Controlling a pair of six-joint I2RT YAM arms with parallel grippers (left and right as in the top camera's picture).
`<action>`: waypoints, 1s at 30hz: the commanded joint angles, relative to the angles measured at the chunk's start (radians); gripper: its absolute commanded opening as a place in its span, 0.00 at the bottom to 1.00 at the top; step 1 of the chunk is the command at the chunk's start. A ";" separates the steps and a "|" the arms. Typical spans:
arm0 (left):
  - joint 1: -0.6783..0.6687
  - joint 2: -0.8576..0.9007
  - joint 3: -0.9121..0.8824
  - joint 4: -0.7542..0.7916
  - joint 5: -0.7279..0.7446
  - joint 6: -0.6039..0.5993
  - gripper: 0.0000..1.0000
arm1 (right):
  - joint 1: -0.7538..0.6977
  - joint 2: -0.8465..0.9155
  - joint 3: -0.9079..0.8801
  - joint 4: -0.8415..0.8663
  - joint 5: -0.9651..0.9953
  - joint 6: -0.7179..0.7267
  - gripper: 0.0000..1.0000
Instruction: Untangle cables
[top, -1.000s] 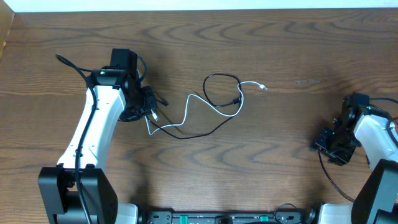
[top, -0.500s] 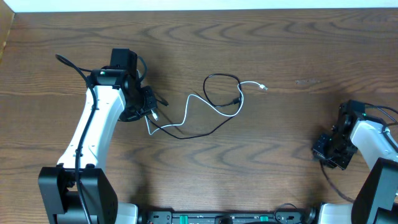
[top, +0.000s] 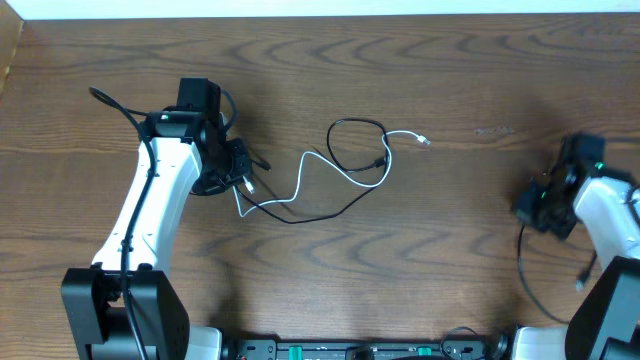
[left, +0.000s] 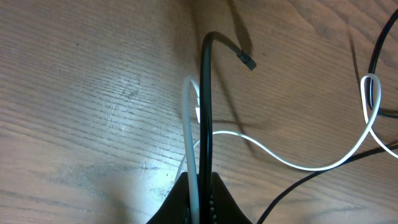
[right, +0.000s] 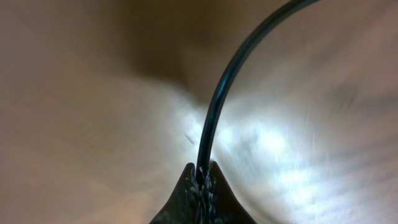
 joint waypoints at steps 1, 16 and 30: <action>0.000 0.004 -0.002 -0.011 -0.002 0.016 0.07 | -0.013 0.001 0.147 0.010 0.029 0.006 0.01; 0.000 0.004 -0.002 -0.014 -0.002 0.016 0.07 | -0.169 0.003 0.429 0.221 0.279 0.130 0.01; 0.000 0.004 -0.002 -0.015 -0.002 0.016 0.07 | -0.239 0.007 0.429 0.220 0.287 0.140 0.03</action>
